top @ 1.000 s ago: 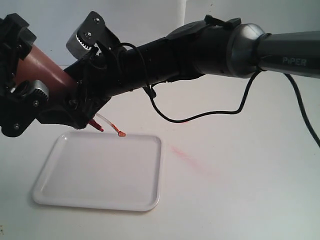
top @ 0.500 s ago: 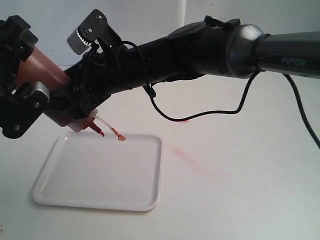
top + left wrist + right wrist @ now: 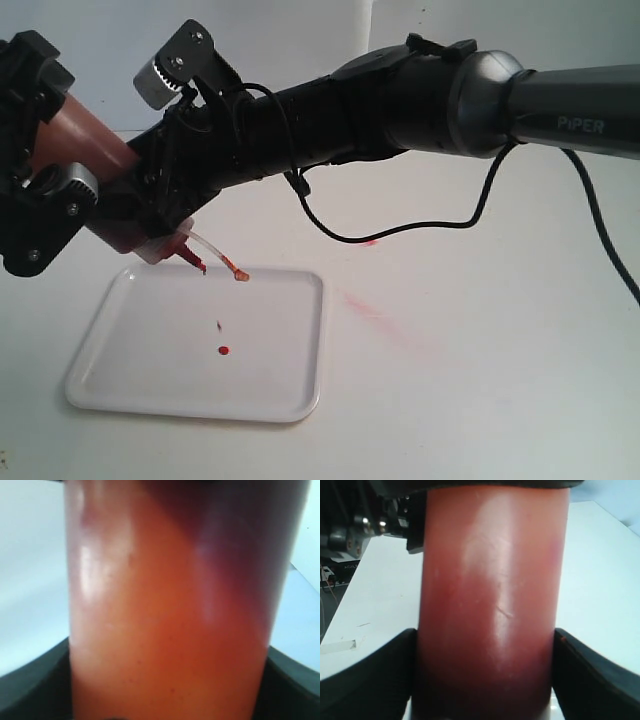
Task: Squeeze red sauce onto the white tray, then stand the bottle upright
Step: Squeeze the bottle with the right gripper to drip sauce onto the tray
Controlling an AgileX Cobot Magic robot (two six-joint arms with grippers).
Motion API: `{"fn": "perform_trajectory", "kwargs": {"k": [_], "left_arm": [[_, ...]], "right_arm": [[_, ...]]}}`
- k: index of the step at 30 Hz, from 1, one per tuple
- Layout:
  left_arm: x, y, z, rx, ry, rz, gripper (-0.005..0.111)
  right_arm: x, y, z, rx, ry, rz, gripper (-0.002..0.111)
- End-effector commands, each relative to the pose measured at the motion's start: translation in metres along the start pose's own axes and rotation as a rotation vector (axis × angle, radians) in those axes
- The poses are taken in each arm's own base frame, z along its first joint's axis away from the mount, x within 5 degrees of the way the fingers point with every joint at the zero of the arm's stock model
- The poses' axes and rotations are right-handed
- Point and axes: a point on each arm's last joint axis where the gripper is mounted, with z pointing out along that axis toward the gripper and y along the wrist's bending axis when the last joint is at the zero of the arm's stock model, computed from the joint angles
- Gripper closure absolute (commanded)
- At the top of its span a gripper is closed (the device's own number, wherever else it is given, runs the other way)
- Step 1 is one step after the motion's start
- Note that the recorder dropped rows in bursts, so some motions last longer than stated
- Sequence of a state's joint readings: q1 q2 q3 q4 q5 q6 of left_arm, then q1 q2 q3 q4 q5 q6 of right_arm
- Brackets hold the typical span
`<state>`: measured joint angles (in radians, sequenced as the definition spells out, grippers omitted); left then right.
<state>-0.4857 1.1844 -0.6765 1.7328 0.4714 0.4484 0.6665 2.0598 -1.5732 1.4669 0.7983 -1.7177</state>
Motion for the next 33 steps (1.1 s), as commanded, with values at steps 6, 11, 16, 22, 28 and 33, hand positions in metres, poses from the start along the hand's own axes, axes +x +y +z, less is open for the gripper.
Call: {"fn": "perform_trajectory", "kwargs": {"k": [6, 11, 16, 22, 28, 33], "left_arm": [[0.0070, 0.0048, -0.0020, -0.011, 0.043, -0.026, 0.107], [0.0070, 0.0048, -0.0020, -0.011, 0.043, -0.026, 0.107], [0.0070, 0.0048, -0.0020, -0.011, 0.043, -0.026, 0.107], [0.0070, 0.0048, -0.0020, -0.011, 0.043, -0.026, 0.107], [0.0070, 0.0048, -0.0020, -0.011, 0.043, -0.026, 0.107], [0.0070, 0.0048, -0.0020, -0.011, 0.043, -0.026, 0.107]], "right_arm": [[0.0008, 0.0027, 0.0022, -0.033, -0.012, 0.016, 0.108], [-0.0002, 0.0022, 0.0022, -0.027, -0.023, 0.024, 0.105], [-0.0002, 0.0022, 0.0022, -0.027, -0.023, 0.024, 0.054], [-0.0015, -0.0011, 0.0021, 0.009, -0.038, 0.042, 0.003], [-0.0019, 0.0000, 0.0021, -0.003, -0.042, 0.043, 0.003], [-0.0050, 0.0010, 0.0019, -0.016, -0.076, 0.076, 0.003]]}}
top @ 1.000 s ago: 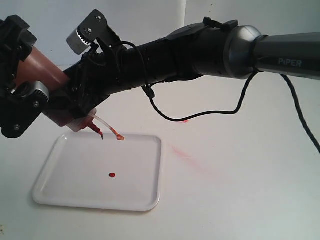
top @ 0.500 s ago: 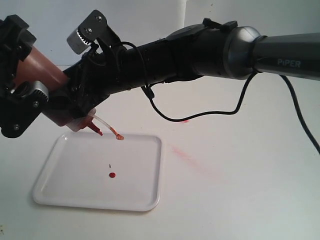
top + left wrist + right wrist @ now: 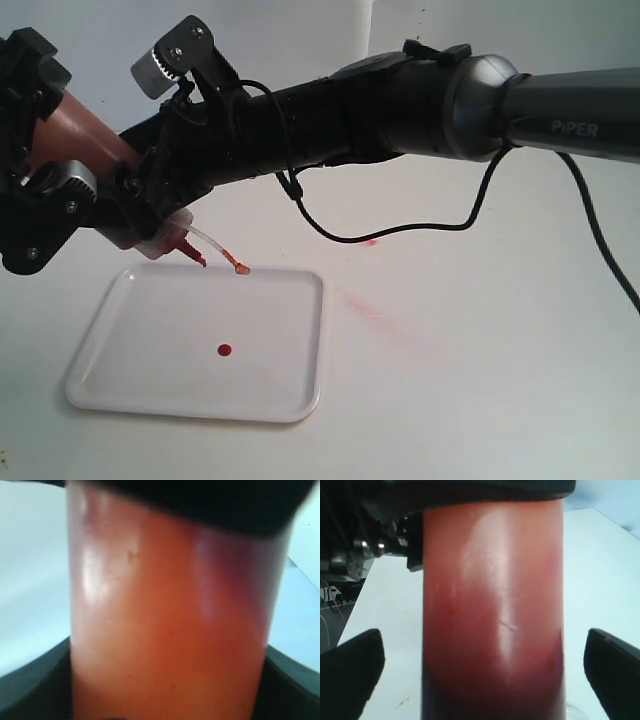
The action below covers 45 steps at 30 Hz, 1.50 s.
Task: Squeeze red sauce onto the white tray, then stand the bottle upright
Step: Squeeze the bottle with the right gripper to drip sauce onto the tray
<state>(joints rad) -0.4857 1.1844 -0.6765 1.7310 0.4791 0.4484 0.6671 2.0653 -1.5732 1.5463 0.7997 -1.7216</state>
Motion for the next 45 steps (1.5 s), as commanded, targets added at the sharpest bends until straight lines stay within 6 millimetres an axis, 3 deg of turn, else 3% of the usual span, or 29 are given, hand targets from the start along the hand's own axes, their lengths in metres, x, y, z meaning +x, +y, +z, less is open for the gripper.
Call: {"fn": "perform_trajectory", "kwargs": {"k": [1, 3, 5, 6, 7, 8, 9, 22, 24, 26, 28, 29, 30, 45], "left_arm": [[0.0064, 0.0052, -0.0020, -0.015, 0.036, -0.024, 0.107], [0.0064, 0.0052, -0.0020, -0.015, 0.036, -0.024, 0.107], [0.0064, 0.0052, -0.0020, -0.015, 0.036, -0.024, 0.107], [0.0064, 0.0052, -0.0020, -0.015, 0.036, -0.024, 0.107], [0.0064, 0.0052, -0.0020, -0.015, 0.036, -0.024, 0.107], [0.0064, 0.0052, -0.0020, -0.015, 0.036, -0.024, 0.107], [0.0064, 0.0052, -0.0020, -0.015, 0.036, -0.024, 0.107], [0.0064, 0.0052, -0.0020, -0.015, 0.036, -0.024, 0.107], [0.0064, 0.0052, -0.0020, -0.015, 0.036, -0.024, 0.107], [0.0064, 0.0052, -0.0020, -0.015, 0.036, -0.024, 0.107], [0.0064, 0.0052, -0.0020, -0.015, 0.036, -0.024, 0.107], [0.0064, 0.0052, -0.0020, -0.015, 0.036, -0.024, 0.107], [0.0064, 0.0052, -0.0020, -0.015, 0.036, -0.024, 0.107], [0.0064, 0.0052, -0.0020, -0.015, 0.036, -0.024, 0.107]], "right_arm": [[-0.0019, 0.0024, 0.0007, -0.022, -0.022, 0.028, 0.003], [-0.0018, 0.0047, 0.0030, -0.023, -0.017, 0.048, 0.007], [-0.0016, 0.0056, 0.0037, -0.026, -0.013, 0.043, 0.025], [-0.0011, 0.0057, 0.0037, -0.027, -0.008, 0.039, 0.038], [0.0003, 0.0059, 0.0037, -0.029, 0.007, 0.025, 0.060], [0.0026, 0.0062, 0.0037, -0.032, 0.032, 0.001, 0.089], [0.0035, 0.0063, 0.0036, -0.034, 0.042, -0.007, 0.108], [-0.0012, 0.0056, 0.0032, -0.031, -0.010, 0.039, 0.107], [-0.0012, 0.0056, 0.0032, -0.031, -0.010, 0.039, 0.095], [-0.0012, 0.0056, 0.0032, -0.031, -0.010, 0.039, 0.071], [-0.0012, 0.0056, 0.0032, -0.031, -0.010, 0.039, 0.040], [-0.0012, 0.0056, 0.0032, -0.031, -0.010, 0.030, 0.011], [-0.0012, 0.0056, 0.0032, -0.031, -0.010, 0.014, 0.003], [-0.0015, 0.0063, 0.0032, -0.039, -0.014, 0.012, 0.003]]}}
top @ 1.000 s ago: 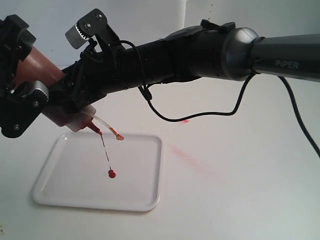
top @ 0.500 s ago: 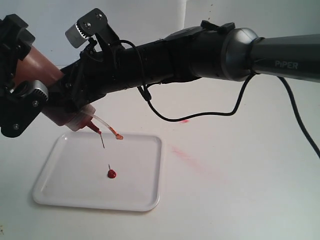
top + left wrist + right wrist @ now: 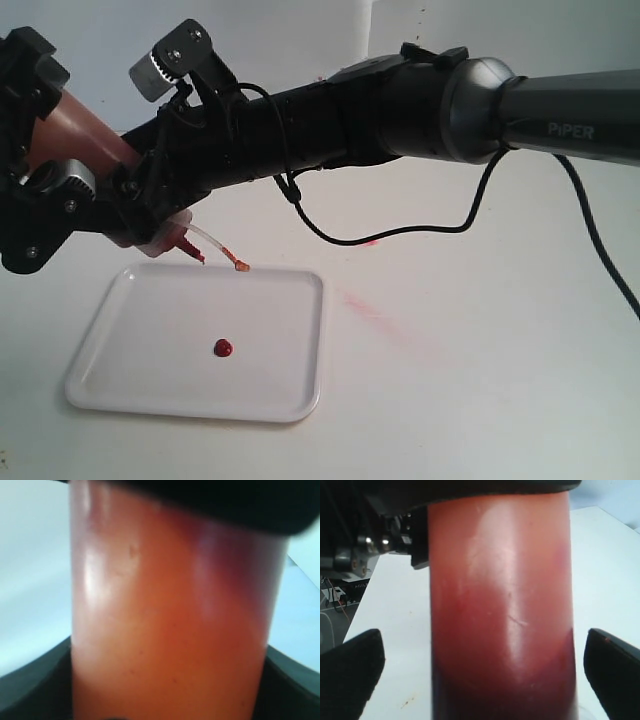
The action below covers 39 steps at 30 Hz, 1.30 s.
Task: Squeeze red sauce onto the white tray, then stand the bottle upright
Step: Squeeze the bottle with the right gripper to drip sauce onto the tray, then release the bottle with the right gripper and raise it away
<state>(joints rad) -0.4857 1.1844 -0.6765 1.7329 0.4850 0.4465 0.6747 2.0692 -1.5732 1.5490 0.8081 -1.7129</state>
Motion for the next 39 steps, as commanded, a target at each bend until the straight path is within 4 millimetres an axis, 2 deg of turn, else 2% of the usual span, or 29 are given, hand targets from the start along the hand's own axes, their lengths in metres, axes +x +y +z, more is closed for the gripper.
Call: {"fn": "perform_trajectory", "kwargs": {"k": [1, 21, 30, 39], "left_arm": [[0.006, 0.005, -0.002, -0.017, 0.030, -0.024, 0.107], [0.006, 0.005, -0.002, -0.016, 0.029, -0.023, 0.107], [0.005, 0.005, -0.002, -0.016, 0.029, -0.023, 0.107], [0.005, 0.005, -0.002, -0.016, 0.029, -0.023, 0.107]], "right_arm": [[-0.002, 0.003, 0.000, -0.023, -0.014, 0.001, 0.003], [-0.003, 0.004, -0.001, -0.044, -0.019, 0.001, 0.003], [-0.005, -0.007, -0.012, -0.020, -0.052, 0.031, 0.003], [-0.009, -0.001, -0.014, -0.089, -0.079, 0.032, 0.003]]}}
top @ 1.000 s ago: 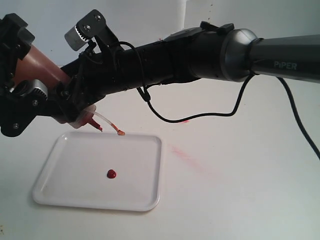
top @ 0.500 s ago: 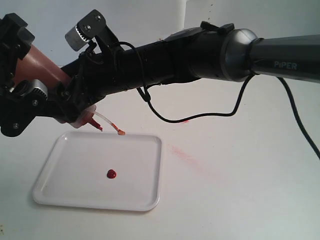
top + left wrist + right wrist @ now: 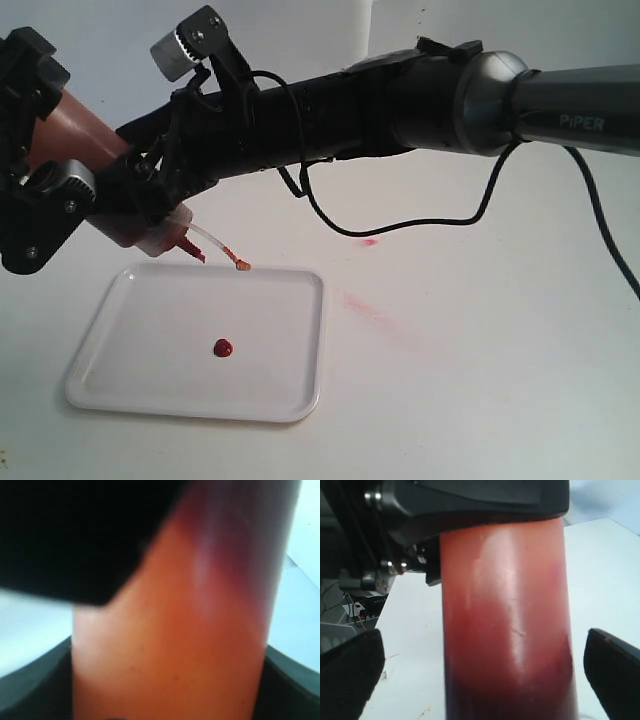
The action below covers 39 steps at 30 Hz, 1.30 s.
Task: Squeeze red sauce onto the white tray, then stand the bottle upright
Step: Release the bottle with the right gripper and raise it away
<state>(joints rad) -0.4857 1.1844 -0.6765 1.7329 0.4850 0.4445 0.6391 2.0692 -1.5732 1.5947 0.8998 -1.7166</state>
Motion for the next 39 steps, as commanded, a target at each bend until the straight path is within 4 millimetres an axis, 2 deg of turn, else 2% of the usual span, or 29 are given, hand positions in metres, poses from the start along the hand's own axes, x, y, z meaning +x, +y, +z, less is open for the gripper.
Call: {"fn": "perform_trajectory", "kwargs": {"k": [1, 8, 19, 31, 39], "left_arm": [[0.005, 0.005, -0.002, -0.016, 0.029, -0.021, 0.107], [0.005, 0.005, -0.002, -0.016, 0.029, -0.021, 0.107], [0.008, 0.004, -0.003, -0.008, 0.054, -0.026, 0.107], [0.010, 0.002, -0.005, 0.015, 0.053, -0.083, 0.107], [0.009, 0.001, -0.005, 0.026, 0.047, -0.106, 0.107]], "right_arm": [[-0.008, 0.006, -0.004, -0.037, -0.030, -0.009, 0.003], [-0.026, 0.010, -0.017, -0.012, -0.053, -0.049, 0.003], [-0.046, -0.010, -0.063, 0.076, -0.125, -0.054, 0.003], [-0.069, -0.013, -0.106, 0.133, -0.182, -0.099, 0.003], [-0.074, -0.019, -0.125, 0.173, -0.196, -0.109, 0.003]]}}
